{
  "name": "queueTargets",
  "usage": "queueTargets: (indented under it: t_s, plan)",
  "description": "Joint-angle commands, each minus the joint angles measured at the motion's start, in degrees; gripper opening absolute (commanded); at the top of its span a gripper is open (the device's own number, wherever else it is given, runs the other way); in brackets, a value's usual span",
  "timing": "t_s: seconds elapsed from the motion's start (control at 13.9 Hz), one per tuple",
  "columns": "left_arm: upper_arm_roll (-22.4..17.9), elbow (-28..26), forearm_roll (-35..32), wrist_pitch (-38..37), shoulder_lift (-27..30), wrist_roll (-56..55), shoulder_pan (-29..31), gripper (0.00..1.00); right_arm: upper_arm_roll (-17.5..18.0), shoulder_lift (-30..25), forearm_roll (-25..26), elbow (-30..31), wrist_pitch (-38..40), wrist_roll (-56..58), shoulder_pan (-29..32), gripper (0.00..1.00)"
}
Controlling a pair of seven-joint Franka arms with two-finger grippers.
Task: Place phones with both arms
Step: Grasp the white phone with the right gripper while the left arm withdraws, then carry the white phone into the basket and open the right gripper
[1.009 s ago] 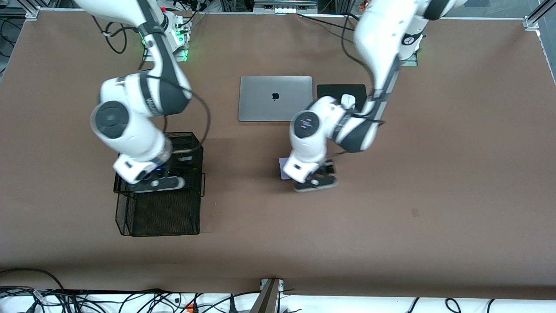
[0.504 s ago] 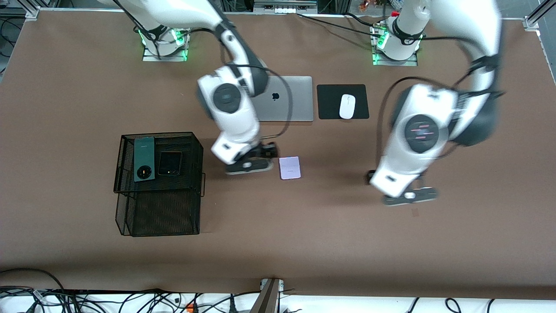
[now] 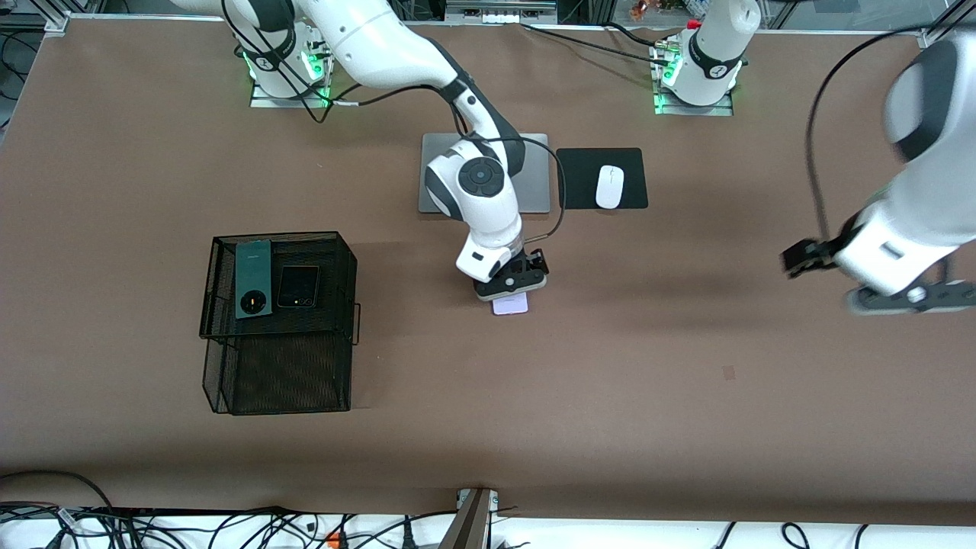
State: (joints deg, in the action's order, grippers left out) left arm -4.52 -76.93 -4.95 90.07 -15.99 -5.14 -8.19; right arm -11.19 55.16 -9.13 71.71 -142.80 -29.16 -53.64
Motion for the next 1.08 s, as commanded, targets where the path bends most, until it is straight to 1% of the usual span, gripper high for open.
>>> queueTargets:
  t_s: [0.0, 0.07, 0.14, 0.29, 0.36, 0.58, 0.72, 0.94, 1.01]
  plan:
    - [0.83, -2.44, 3.62, -2.69, 4.90, 5.39, 3.18, 1.00, -0.24, 2.32, 3.05, -2.63, -0.99, 1.12, 0.02, 0.99]
    - [0.83, -2.52, 3.72, -3.40, 6.30, 5.49, 3.36, 1.00, -0.33, 2.58, 3.84, -2.54, -0.99, 1.30, -0.06, 0.99]
    - [0.83, -3.92, 3.72, -3.93, 8.32, 5.57, 3.45, 1.00, -0.33, 2.76, 4.81, -2.54, -0.99, 1.82, 0.02, 0.99]
    - [0.83, -8.39, 3.90, -3.93, 13.59, 6.62, 3.54, 1.00, -0.41, 3.02, 5.35, -2.45, -0.99, 1.66, 0.02, 0.99]
    - [0.83, -9.11, 4.86, -4.02, 14.66, 6.80, 3.54, 1.00, -0.59, 3.37, 5.69, -2.45, -1.34, 1.74, 0.02, 0.99]
    - [0.74, -8.59, 5.83, -5.33, 15.28, 6.89, 3.54, 1.00, -0.68, 4.25, 6.93, -2.19, -4.24, 1.65, 0.02, 0.99]
    - [0.65, -8.68, 5.83, -5.86, 16.25, 6.98, 3.54, 1.00, -0.68, 4.43, 6.93, -2.10, -4.42, 1.74, 0.11, 0.99]
    - [0.83, -8.41, 5.74, -5.95, 16.25, 6.81, 3.45, 1.00, -0.68, 4.43, 9.21, -2.01, -4.51, 1.74, 0.28, 0.99]
    - [0.83, -8.41, 5.74, -6.04, 16.25, 6.63, 3.45, 1.00, -0.68, 4.69, 9.21, -2.01, -4.51, 1.65, 0.29, 0.99]
